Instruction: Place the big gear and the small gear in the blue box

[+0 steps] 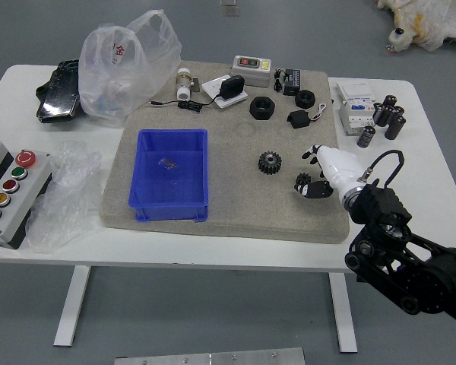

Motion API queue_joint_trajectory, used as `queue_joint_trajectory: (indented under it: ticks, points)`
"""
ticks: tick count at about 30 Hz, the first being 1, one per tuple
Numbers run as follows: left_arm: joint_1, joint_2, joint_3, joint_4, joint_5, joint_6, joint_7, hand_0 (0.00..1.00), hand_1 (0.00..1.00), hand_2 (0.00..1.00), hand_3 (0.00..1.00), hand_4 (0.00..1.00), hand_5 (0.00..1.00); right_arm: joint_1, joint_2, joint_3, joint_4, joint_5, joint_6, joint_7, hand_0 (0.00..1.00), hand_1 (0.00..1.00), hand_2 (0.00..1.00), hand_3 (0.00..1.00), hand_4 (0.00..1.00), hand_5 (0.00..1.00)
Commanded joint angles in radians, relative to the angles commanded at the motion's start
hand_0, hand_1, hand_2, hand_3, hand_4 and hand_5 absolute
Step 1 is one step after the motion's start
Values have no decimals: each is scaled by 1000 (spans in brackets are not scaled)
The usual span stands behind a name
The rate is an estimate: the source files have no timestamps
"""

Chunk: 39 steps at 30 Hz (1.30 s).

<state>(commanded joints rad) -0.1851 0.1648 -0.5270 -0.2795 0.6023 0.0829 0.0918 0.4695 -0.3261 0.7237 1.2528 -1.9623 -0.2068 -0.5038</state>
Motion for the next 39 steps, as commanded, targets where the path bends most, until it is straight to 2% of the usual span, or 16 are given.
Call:
queue_joint_trajectory:
  ticks: [2,3,8,9,14,15,21,32,33,38,39]
  points:
    - [0,0,0,0,1,0,0,680,470,530,737,673,289,0,1,-3,-7,4,-5,3,325,432,563,679,780,170]
    - [0,0,0,0,1,0,0,680,469,530,737,672,288,0,3,-5,-14,8,-10,7,287,387,469,572,460,124]
    - [1,0,-1,-1,4,-1,1,680,469,530,737,672,288,0,10,-18,-49,31,-39,24,287,387,469,572,460,124]
    - [1,0,-1,-1,4,-1,2,680,469,530,738,673,289,0,11,-20,-53,33,-43,26,263,358,412,470,364,60]
    - [0,-1,-2,-1,7,-1,3,680,469,530,738,673,289,4,15,-26,-59,53,-70,42,263,358,412,470,364,60]
    - [-1,-1,-2,-1,7,-1,2,680,469,530,738,673,288,6,16,-28,-61,58,-72,44,247,341,357,414,317,45]
    - [-3,-2,1,-1,5,-1,0,680,469,530,739,673,289,9,18,-35,-69,70,-84,51,245,338,355,420,296,22]
    - [-4,-3,-2,-1,10,-2,2,680,467,530,739,673,289,23,9,-16,-30,59,-109,67,241,335,353,416,282,17]
    - [-4,-3,-3,-1,10,-2,2,680,468,529,739,673,290,25,10,-12,-29,56,-112,68,242,343,467,535,231,73]
    - [-4,-4,-9,-1,17,-2,6,680,468,529,739,673,290,28,10,19,-29,61,-92,57,242,343,467,535,231,73]
    - [-3,-4,-10,-1,19,-2,6,680,469,529,740,674,291,29,10,27,-31,60,-78,48,262,400,910,998,892,287]
